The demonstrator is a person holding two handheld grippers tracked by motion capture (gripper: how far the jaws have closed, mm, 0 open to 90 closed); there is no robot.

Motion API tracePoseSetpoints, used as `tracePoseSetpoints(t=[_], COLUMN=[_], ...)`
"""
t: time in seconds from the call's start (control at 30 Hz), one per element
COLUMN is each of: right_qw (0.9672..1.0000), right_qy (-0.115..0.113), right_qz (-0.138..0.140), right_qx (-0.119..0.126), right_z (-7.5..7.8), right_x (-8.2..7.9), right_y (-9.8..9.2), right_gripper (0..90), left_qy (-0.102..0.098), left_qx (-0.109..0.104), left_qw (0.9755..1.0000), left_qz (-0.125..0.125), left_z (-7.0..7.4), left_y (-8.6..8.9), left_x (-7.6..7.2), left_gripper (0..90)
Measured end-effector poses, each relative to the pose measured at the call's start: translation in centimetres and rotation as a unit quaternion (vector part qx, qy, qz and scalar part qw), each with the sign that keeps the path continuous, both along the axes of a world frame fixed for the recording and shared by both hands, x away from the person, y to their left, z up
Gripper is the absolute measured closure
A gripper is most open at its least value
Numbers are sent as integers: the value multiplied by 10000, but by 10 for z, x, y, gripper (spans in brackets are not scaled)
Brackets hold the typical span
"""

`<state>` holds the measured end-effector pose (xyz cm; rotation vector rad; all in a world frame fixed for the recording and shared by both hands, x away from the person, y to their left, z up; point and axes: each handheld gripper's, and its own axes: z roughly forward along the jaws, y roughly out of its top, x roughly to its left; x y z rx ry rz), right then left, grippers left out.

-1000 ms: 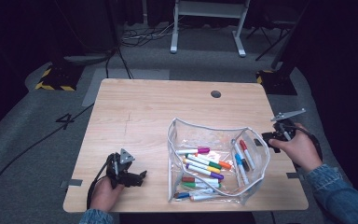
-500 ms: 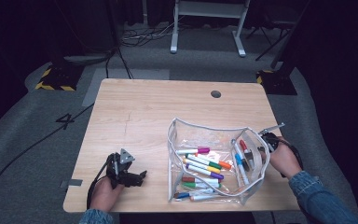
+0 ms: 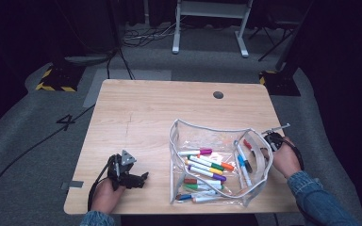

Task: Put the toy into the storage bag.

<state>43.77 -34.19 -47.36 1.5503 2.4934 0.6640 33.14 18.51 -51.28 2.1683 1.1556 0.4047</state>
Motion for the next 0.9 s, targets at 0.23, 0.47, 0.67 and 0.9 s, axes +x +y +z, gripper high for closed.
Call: tracePoseSetpoints(t=[0.23, 0.47, 0.67, 0.9], right_qw=[9999, 9992, 9980, 9960], right_qy=[-115, -325, -488, -667], right_qz=[54, 110, 248, 494], right_qx=[112, 202, 307, 323], right_z=[20, 57, 88, 126], right_x=[-2, -8, -13, -20], right_y=[-8, -15, -17, -11], right_gripper=[772, 772, 772, 772], left_qy=[0, 1, -40, -36], left_qx=[0, 0, -8, -12], left_qw=[10000, 10000, 10000, 10000], left_qz=[-1, 1, 41, 44], left_z=[0, 0, -1, -1], left_y=[0, 0, -1, -1], left_x=[0, 0, 0, 0], left_gripper=[0, 0, 0, 0])
